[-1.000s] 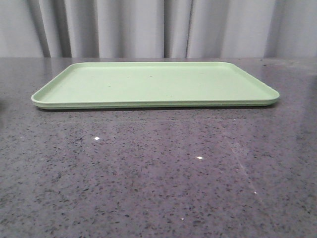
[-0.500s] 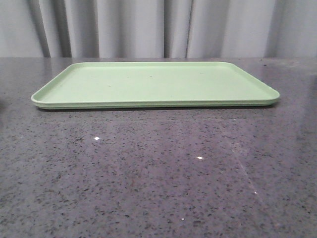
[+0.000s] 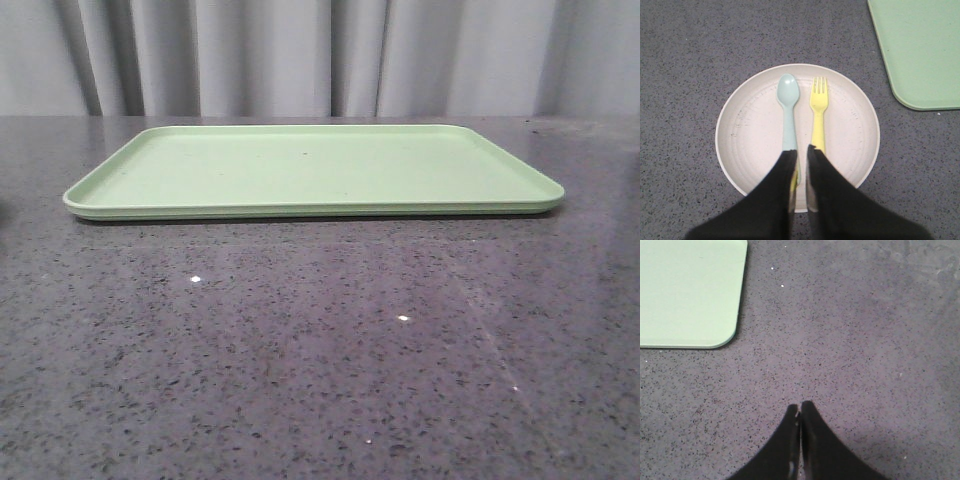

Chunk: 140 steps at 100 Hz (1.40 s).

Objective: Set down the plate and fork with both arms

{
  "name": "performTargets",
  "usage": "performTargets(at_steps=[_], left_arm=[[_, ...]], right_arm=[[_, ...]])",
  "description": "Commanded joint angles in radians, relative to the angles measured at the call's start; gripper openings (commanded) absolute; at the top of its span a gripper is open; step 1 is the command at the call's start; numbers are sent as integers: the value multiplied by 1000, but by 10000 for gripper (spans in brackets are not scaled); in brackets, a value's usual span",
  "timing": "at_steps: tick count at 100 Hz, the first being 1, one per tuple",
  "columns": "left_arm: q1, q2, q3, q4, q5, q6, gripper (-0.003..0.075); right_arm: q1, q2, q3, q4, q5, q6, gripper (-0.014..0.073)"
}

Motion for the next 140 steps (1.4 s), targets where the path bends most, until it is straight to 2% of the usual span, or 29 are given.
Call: performTargets(at_steps=[1, 6, 10, 17, 36, 59, 94, 103, 116, 140], left_arm=[[3, 11, -35, 4, -61, 0, 301], [3, 11, -35, 4, -61, 0, 403], [3, 11, -35, 4, -61, 0, 468], [3, 11, -35, 4, -65, 0, 518], [3, 11, -35, 13, -78, 0, 512], [3, 13, -35, 128, -176, -19, 514], [13, 116, -35, 307, -219, -117, 514], [44, 153, -33, 307, -236, -117, 514], [104, 198, 2, 284, -331, -117, 515], [239, 281, 72, 156, -426, -85, 515]], right_arm=[[-6, 14, -33, -7, -62, -14, 193], [-6, 14, -33, -7, -63, -14, 299], [-6, 14, -33, -7, -64, -14, 351], [-6, 14, -33, -7, -64, -14, 416], [-6, 14, -33, -7, -68, -14, 423], [-6, 14, -33, -7, -75, -14, 423], [-6, 14, -33, -7, -75, -14, 423], [-6, 14, -33, -7, -75, -14, 423], [-6, 14, -33, -7, -76, -14, 423], [-6, 14, -33, -7, -76, -14, 423]])
